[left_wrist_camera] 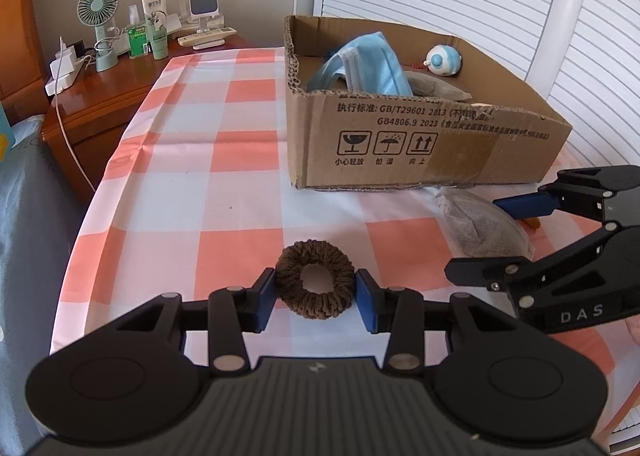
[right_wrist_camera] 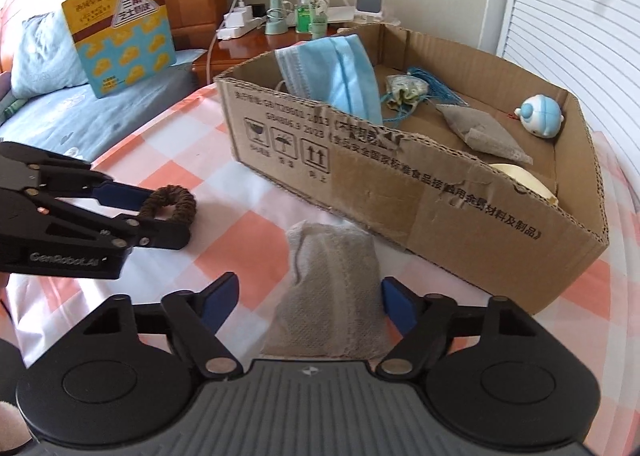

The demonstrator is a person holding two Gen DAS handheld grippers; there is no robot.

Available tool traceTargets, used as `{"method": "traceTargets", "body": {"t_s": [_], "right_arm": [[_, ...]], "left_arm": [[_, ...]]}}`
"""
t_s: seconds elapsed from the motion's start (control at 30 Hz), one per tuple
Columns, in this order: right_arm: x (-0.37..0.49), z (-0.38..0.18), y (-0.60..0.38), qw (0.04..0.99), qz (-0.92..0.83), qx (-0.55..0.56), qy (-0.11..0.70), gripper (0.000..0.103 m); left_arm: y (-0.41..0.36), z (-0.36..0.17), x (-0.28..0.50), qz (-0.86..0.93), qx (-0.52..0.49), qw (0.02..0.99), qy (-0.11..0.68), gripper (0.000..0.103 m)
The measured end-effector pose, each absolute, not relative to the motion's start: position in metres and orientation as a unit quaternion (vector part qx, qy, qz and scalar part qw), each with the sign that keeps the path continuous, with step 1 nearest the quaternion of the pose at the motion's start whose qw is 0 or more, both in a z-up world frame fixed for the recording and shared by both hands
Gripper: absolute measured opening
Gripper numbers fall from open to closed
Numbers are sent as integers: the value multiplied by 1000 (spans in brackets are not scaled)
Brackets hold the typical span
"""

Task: Organize soft objects
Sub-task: 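Lift the brown scrunchie with the left gripper while the right gripper grasps the grey sachet, then release the grey sachet into the box with the right gripper while the left gripper carries the scrunchie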

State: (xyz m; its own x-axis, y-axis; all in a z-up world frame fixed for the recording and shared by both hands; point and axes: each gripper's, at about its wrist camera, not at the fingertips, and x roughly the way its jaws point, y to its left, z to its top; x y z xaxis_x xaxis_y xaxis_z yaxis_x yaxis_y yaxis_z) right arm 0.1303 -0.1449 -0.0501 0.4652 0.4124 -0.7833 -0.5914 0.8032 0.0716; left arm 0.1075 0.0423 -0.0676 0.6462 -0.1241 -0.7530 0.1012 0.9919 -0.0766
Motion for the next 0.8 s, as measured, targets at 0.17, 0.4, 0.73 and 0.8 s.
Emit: {"method": "traceTargets", "body": {"t_s": [0.17, 0.4, 0.73, 0.8], "right_arm": [[133, -51, -146, 861, 272, -112, 415, 51], [127, -45, -147, 871, 253, -116, 405, 42], [104, -13, -163, 881, 255, -91, 388, 42], [98, -4, -167, 884, 254, -86, 384, 42]], "left_arm": [[41, -67, 108, -66, -8, 907, 415, 41], [43, -63, 108, -76, -5, 908, 412, 41], [41, -34, 97, -120, 26, 904, 410, 41], [41, -28, 95, -128, 26, 902, 411, 41]]}}
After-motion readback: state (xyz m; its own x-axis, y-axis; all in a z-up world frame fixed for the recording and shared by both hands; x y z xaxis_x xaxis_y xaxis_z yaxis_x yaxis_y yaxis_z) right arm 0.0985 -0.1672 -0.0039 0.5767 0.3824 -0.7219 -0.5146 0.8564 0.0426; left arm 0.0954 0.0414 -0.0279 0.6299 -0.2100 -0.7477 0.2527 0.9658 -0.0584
